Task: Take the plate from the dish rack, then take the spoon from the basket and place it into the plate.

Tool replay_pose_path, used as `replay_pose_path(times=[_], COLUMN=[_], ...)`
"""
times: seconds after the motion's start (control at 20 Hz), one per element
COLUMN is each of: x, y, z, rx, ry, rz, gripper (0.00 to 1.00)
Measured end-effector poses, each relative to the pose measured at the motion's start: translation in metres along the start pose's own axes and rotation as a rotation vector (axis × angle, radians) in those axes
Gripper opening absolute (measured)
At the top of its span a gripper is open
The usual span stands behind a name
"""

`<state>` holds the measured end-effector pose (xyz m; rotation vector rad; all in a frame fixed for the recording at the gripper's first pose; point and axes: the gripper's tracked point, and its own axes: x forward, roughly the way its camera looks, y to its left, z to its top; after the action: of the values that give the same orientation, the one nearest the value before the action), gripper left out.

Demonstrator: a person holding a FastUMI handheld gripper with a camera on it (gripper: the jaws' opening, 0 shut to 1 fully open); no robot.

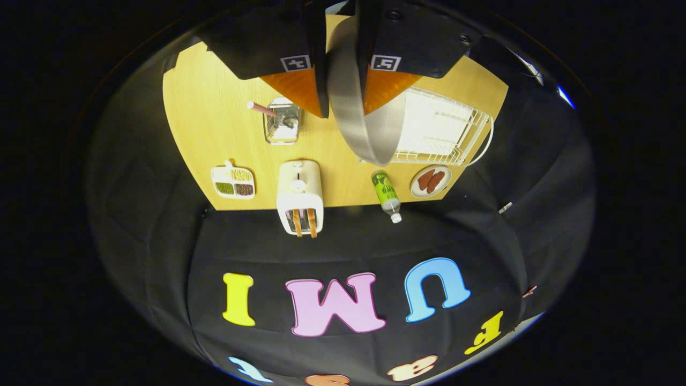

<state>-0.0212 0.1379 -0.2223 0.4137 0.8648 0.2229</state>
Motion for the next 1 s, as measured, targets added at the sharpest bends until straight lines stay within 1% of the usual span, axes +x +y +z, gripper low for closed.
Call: replay_pose_path(times=[0.2,0.35,0.45,0.5,0.6,0.7,0.8,0.9,1.0], x=[0.016,0.036,0.050,0.055,0.065,0.074,0.083,0.089,0.094], y=[-0.027,-0.043,-0.057,-0.062,-0.062,-0.070,-0.071,-0.078,-0.087], z=[-0.074,-0.109,-0.130,-0.138,-0.154,-0.167,-0.171,-0.175,-0.180], rx=[0.070,0.160,0.176,0.178,0.194,0.213,0.278,0.317,0.329], ry=[0.085,0.107,0.118,0.129,0.153,0.179,0.190,0.202,0.218], rz=[0.067,0.127,0.121,0.121,0.153,0.152,0.173,0.174,0.148], gripper=[0.26,0.26,0.25,0.25,0.25,0.26,0.26,0.25,0.27])
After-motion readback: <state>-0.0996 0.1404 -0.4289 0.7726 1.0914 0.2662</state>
